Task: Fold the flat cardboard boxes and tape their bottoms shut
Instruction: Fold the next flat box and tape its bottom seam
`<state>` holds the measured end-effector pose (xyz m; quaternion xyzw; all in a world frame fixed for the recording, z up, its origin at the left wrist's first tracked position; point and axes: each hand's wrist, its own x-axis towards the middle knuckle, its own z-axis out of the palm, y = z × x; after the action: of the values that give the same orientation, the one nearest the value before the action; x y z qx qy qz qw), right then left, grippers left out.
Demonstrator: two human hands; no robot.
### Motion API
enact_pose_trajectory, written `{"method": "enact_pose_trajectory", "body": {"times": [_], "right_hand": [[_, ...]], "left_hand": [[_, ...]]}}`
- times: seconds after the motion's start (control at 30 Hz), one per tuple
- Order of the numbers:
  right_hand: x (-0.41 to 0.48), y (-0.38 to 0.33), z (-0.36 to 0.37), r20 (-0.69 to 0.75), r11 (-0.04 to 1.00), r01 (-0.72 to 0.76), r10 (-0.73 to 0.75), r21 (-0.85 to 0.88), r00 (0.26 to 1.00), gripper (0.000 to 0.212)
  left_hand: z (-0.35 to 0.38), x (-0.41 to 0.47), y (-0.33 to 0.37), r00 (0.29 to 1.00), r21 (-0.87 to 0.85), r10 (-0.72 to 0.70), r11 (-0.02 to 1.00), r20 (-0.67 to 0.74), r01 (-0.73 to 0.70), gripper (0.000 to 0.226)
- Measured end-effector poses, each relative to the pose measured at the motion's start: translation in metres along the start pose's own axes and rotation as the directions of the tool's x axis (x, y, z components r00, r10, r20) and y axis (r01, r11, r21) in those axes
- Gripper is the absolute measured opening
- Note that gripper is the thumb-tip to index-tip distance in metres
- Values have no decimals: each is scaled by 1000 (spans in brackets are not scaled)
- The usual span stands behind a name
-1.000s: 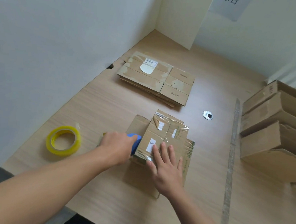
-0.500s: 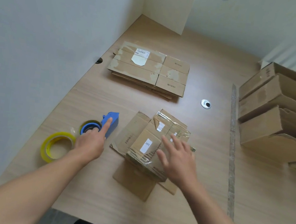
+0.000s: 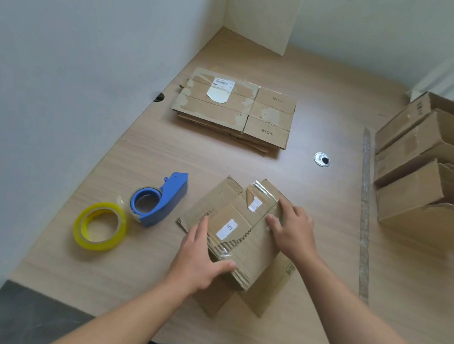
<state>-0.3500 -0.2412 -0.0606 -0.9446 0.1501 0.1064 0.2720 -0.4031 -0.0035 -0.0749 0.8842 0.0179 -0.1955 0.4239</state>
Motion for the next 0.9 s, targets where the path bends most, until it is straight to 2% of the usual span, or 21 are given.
{"method": "enact_pose_trajectory", "body": {"times": [0.13,0.27,0.33,0.4,0.43,0.5,0.57,0.73,0.9], "right_hand": [[-12,23,-8,16,996,-94,94,-5,995,55],[-23,42,-16,80,996,-90,89,10,993,33],[-25,50,-16,106,997,-63,59,35,993,31],[-28,54,-14,180,962,-90,43,259,983,36],[-30,54,-13,230,921,-120,34,372,973,50],[-35,54,-6,303,849,-178,22,498,953,62],[-40,55,2,272,805,-203,54,557,961,58],[-47,51,15,74,839,-151,131,523,989,51],[-39,49,12,73,910,-102,79,402,994,63]], "left_hand": [[3,5,1,998,1,58,998,-34,-58,103],[-3,13,-1,993,-11,113,994,-24,-113,72],[-8,17,0,993,-24,117,993,1,-117,60],[-13,22,1,995,-25,103,994,15,-103,50],[-15,24,3,995,-21,94,995,24,-93,46],[-17,26,6,996,-11,88,996,24,-88,42],[-14,23,8,996,-5,91,996,-11,-91,44],[5,10,17,982,38,25,999,-188,-18,61],[8,-2,12,992,32,-9,999,-125,13,89]]}}
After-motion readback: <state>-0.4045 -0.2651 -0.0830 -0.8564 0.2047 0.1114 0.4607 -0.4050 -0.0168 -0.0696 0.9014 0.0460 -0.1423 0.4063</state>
